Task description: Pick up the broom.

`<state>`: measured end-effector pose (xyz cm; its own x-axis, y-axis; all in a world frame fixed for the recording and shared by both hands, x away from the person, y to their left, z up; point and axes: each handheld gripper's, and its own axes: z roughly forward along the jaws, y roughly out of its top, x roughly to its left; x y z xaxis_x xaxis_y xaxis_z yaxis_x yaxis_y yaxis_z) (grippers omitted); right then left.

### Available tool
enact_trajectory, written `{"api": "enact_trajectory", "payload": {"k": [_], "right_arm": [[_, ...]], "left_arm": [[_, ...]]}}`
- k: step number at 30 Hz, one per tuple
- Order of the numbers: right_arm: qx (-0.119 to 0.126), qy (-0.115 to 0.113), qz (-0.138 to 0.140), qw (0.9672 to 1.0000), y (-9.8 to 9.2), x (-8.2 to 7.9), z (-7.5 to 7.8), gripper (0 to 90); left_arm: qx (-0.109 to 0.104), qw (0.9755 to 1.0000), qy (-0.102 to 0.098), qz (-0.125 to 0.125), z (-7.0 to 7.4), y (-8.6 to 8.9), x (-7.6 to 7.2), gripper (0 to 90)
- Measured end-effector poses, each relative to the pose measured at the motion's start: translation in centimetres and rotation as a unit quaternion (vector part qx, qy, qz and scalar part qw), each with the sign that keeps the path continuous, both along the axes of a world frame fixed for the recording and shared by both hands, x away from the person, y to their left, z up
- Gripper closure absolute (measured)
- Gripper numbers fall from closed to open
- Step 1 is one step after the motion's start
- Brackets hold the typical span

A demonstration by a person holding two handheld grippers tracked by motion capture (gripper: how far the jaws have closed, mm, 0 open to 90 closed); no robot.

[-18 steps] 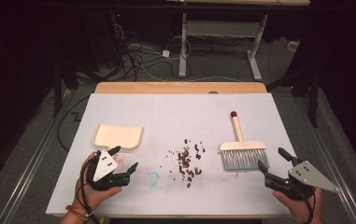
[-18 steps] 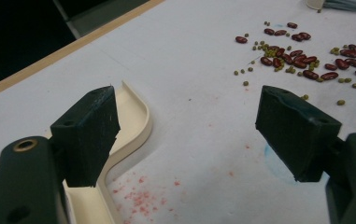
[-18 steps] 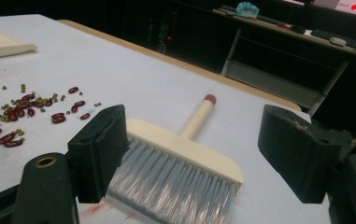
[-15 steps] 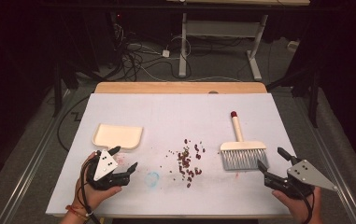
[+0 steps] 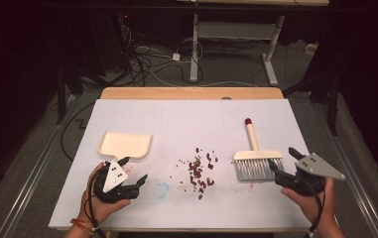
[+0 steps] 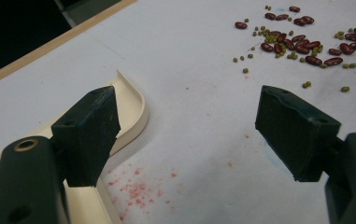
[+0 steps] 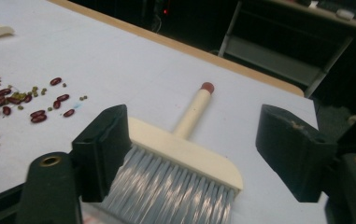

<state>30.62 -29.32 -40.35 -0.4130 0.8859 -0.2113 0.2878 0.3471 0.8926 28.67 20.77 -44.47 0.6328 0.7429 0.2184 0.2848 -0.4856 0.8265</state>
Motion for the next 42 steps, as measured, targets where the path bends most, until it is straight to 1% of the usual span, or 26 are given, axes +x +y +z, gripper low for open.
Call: {"api": "enact_trajectory", "payload": {"k": [2, 4, 5, 6, 7, 8, 10, 12, 13, 14, 16, 17, 18, 19, 20, 21, 22, 25, 26, 29, 31, 35, 37, 40, 41, 42], "right_arm": [[-0.002, 0.021, -0.005, 0.9998, 0.6, 1.7, 0.4, 30.6], [-0.016, 0.049, -0.014, 0.9986, 1.5, 3.8, 0.4, 32.5], [-0.023, 0.066, -0.019, 0.9974, 2.0, 5.0, 0.4, 36.9], [-0.031, 0.087, -0.023, 0.9955, 2.4, 6.2, 0.2, 38.5], [-0.036, 0.112, -0.028, 0.9926, 2.8, 7.5, 0.0, 39.5], [-0.042, 0.140, -0.033, 0.9887, 3.2, 8.9, -0.3, 41.6], [-0.044, 0.187, -0.041, 0.9805, 3.8, 11.4, -1.0, 43.1], [-0.064, 0.217, -0.054, 0.9726, 4.4, 13.3, -1.8, 44.4], [-0.077, 0.227, -0.065, 0.9686, 4.7, 14.1, -2.2, 44.7], [-0.077, 0.238, -0.072, 0.9655, 4.8, 14.8, -2.5, 46.2], [-0.067, 0.273, -0.076, 0.9566, 4.9, 16.0, -3.2, 47.9], [-0.072, 0.284, -0.082, 0.9526, 5.0, 16.5, -3.6, 49.5], [-0.086, 0.289, -0.088, 0.9492, 5.1, 16.9, -3.9, 51.7], [-0.091, 0.298, -0.092, 0.9457, 5.2, 17.3, -4.2, 52.8], [-0.080, 0.307, -0.091, 0.9441, 5.1, 17.5, -4.4, 56.1], [-0.067, 0.313, -0.089, 0.9431, 5.0, 17.7, -4.4, 59.9], [-0.065, 0.322, -0.087, 0.9405, 5.0, 17.9, -4.3, 60.3], [-0.073, 0.332, -0.086, 0.9363, 5.2, 18.3, -4.2, 61.6], [-0.075, 0.339, -0.085, 0.9340, 5.3, 18.4, -4.1, 63.1], [-0.073, 0.345, -0.077, 0.9324, 5.4, 18.5, -4.0, 69.3], [-0.076, 0.342, -0.073, 0.9338, 5.4, 18.5, -4.1, 70.1], [-0.076, 0.340, -0.071, 0.9347, 5.4, 18.4, -4.1, 70.3], [-0.076, 0.337, -0.069, 0.9359, 5.3, 18.3, -4.1, 70.3], [-0.074, 0.330, -0.064, 0.9391, 5.3, 18.1, -4.1, 70.4], [-0.070, 0.324, -0.061, 0.9414, 5.2, 18.0, -4.0, 70.4], [-0.060, 0.318, -0.058, 0.9444, 5.0, 17.9, -3.8, 70.4]], "left_arm": [[-0.002, 1.0000, 0.003, 0.001, -0.1, 0.1, 0.1, 20.8], [-0.003, 1.0000, 0.009, 0.003, -0.2, 0.3, 0.3, 20.8], [-0.003, 0.9999, 0.010, 0.002, -0.2, 0.3, 0.3, 20.8], [-0.003, 0.9999, 0.010, 0.002, -0.2, 0.3, 0.3, 20.8], [0.001, 0.9999, 0.012, -0.001, -0.2, 0.2, 0.3, 20.8], [0.003, 0.9999, 0.013, -0.003, -0.3, 0.2, 0.2, 20.8], [0.007, 0.9999, 0.013, -0.005, -0.3, 0.1, 0.1, 20.8], [0.006, 0.9999, 0.012, -0.006, -0.2, 0.2, 0.0, 20.8], [0.006, 0.9999, 0.012, -0.007, -0.2, 0.2, 0.0, 20.8], [0.006, 0.9999, 0.012, -0.006, -0.2, 0.3, 0.0, 20.8], [0.004, 0.9999, 0.015, -0.004, -0.3, 0.4, 0.0, 20.8], [0.004, 0.9998, 0.016, -0.005, -0.3, 0.5, 0.0, 20.8], [0.003, 0.9998, 0.018, -0.005, -0.3, 0.5, 0.0, 20.8], [0.000, 0.9997, 0.026, -0.004, -0.3, 0.5, -0.1, 21.0], [0.005, 0.9998, 0.020, -0.006, -0.3, 0.5, 0.0, 21.0], [0.006, 0.9998, 0.020, -0.007, -0.3, 0.5, 0.0, 21.0], [0.006, 0.9998, 0.020, -0.007, -0.3, 0.5, 0.0, 21.0], [0.012, 0.9996, 0.024, -0.011, -0.5, 0.3, -0.1, 21.1], [0.012, 0.9996, 0.024, -0.012, -0.5, 0.2, -0.1, 21.1], [0.015, 0.9995, 0.025, -0.015, -0.5, 0.1, -0.1, 21.0], [0.017, 0.9994, 0.027, -0.017, -0.5, 0.0, -0.1, 21.1], [0.018, 0.9993, 0.029, -0.017, -0.6, 0.0, 0.0, 21.1], [0.016, 0.9993, 0.029, -0.017, -0.6, 0.0, 0.1, 21.1], [0.017, 0.9992, 0.031, -0.016, -0.6, 0.0, 0.1, 21.1], [0.016, 0.9993, 0.031, -0.016, -0.6, 0.0, 0.1, 21.1], [0.016, 0.9993, 0.030, -0.015, -0.6, 0.1, 0.1, 21.1]]}}
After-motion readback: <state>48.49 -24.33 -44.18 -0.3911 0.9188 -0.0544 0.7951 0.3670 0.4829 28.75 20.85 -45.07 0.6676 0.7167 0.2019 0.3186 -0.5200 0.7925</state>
